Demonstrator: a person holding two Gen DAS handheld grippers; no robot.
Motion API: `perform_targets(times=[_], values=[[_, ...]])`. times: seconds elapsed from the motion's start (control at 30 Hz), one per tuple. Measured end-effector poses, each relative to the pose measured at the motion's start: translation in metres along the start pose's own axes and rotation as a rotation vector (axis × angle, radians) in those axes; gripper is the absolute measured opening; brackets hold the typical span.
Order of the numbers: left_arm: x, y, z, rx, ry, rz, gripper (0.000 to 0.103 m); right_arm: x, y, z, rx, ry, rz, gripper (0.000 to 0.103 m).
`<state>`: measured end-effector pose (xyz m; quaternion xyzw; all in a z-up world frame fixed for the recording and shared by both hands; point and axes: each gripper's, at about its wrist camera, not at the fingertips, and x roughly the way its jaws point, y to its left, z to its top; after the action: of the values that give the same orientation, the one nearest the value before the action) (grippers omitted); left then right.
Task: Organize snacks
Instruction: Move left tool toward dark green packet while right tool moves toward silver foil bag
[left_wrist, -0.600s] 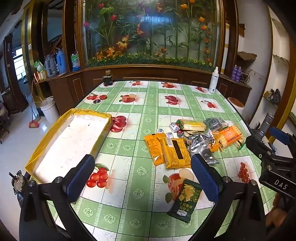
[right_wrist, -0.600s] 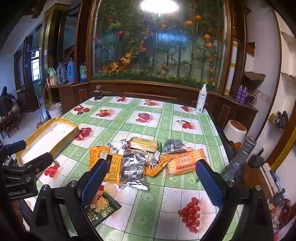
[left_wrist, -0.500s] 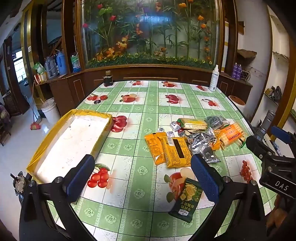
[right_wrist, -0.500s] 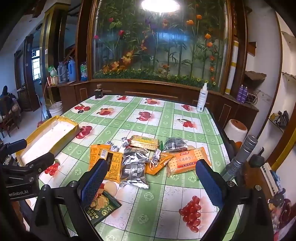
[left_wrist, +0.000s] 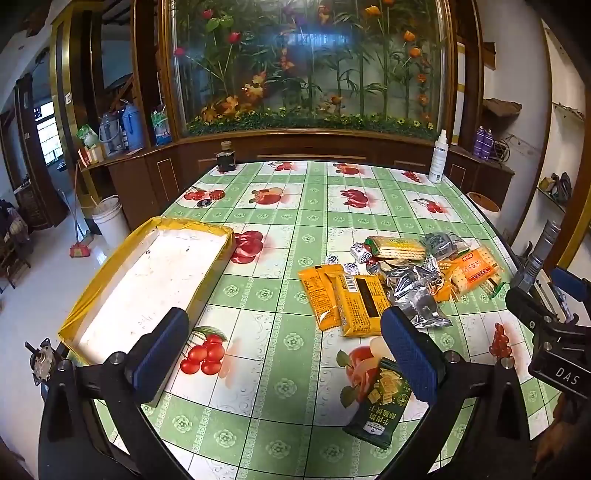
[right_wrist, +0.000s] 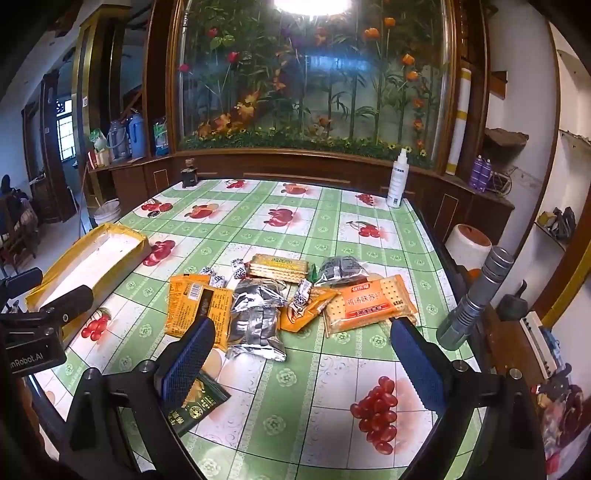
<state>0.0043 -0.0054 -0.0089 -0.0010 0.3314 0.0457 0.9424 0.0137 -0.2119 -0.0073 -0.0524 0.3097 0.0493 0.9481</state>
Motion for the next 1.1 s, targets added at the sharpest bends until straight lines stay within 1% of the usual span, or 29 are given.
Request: perform_targets(times=[0.17, 0.4, 0.47, 0.6, 0.77, 0.9, 1.1], values=[[0.001, -0.002, 0.0, 0.004, -0.002, -0.005, 0.103, 0.004, -0.013, -0.006, 0.02, 0.013, 0.002, 0.097], [0.011, 0.003, -0.005, -0.017, 0.014, -0.008, 0.103, 0.009, -0.023, -0.015, 0.037, 0.035, 0.006, 0.097], [0.015, 0.005, -0.009, -0.036, 0.014, -0.028, 0.103, 0.011, -0.026, -0.018, 0.041, 0.045, 0.006, 0.097], [0.02, 0.01, -0.015, -0.073, 0.005, -0.094, 0.103, 0.015, -0.03, -0.022, 0.058, 0.06, 0.015, 0.097], [0.026, -0.004, -0.022, -0.01, 0.023, -0.088, 0.103, 0.02, -0.033, -0.028, 0.069, 0.076, 0.029, 0.097], [0.025, -0.017, -0.026, 0.038, 0.036, -0.106, 0.103, 0.023, -0.035, -0.029, 0.076, 0.086, 0.029, 0.097], [0.02, -0.023, -0.027, 0.062, 0.032, -0.122, 0.103, 0.023, -0.04, -0.028, 0.098, 0.085, 0.029, 0.097]])
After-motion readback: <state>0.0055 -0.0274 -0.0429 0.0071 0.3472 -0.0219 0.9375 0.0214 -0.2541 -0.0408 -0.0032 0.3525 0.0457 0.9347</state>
